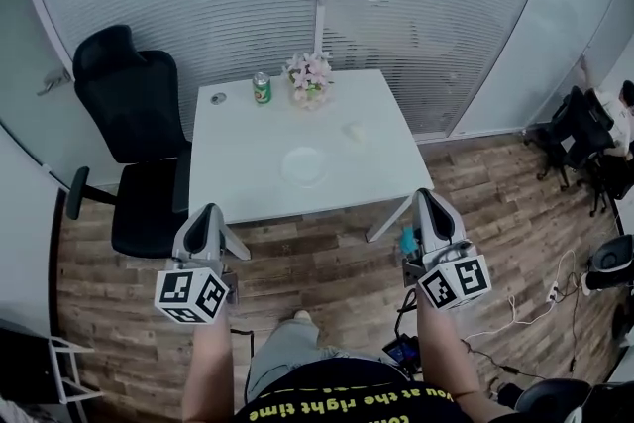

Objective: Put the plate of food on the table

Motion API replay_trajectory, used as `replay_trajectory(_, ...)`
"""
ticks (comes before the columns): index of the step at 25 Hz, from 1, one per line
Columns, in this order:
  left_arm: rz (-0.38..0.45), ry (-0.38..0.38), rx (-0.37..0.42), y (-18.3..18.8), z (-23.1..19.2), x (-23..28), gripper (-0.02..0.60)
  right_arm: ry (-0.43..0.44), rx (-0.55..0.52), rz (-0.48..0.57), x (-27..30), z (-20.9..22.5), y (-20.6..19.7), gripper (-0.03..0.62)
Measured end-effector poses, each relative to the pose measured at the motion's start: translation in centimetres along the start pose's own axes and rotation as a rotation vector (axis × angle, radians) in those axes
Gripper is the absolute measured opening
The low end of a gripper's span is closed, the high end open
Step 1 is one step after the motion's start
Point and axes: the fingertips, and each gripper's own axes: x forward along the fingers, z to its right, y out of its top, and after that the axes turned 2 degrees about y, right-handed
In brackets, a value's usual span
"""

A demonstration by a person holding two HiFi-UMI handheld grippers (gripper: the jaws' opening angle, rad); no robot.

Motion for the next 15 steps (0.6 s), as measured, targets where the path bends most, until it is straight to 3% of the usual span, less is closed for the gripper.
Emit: replay_trajectory(15, -0.008, -0.013, -0.014, 0.0, -5.7, 4.6, 0.000, -0.015, -0.011, -0.013, 6.7, -1.0, -1.9, 0.005)
